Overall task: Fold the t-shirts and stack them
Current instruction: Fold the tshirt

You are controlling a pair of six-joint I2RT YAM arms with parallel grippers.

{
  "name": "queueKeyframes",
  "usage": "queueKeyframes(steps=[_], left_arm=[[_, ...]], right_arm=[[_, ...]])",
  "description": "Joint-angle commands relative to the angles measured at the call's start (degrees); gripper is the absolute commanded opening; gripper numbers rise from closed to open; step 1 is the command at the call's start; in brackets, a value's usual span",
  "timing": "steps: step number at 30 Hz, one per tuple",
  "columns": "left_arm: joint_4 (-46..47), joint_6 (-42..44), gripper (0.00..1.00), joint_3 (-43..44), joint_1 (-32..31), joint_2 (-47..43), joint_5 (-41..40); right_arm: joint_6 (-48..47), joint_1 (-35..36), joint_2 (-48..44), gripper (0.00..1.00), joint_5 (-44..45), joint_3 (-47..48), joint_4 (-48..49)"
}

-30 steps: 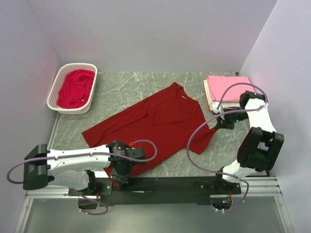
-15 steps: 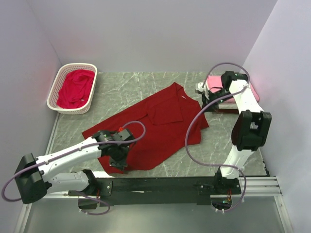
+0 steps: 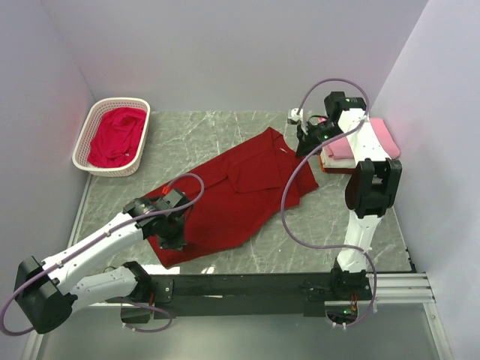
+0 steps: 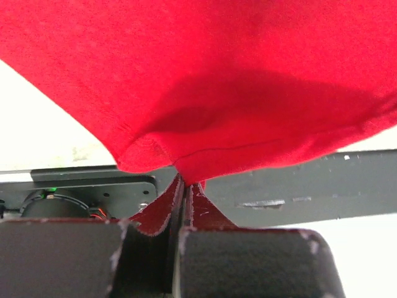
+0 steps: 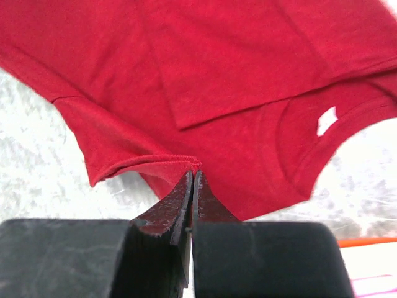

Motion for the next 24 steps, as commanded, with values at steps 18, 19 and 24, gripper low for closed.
queueKeyframes(steps=[18,19,24], left_arm=[[-7.6,-3.2,0.00,-1.4,4.4,0.3,-8.0],[-8.0,-3.6,0.01,-1.2,4.5,0.3,-7.9],[-9.7,-4.5,0.01,-0.3,4.5,1.2,-7.8]], right_arm=[[12.3,2.2,5.6,0.00,-2.0,14.2,6.6],[13.0,2.5,5.8,0.00,-1.8,14.5,7.1],[15.8,3.1,6.8,0.00,-1.6,14.7,10.7]])
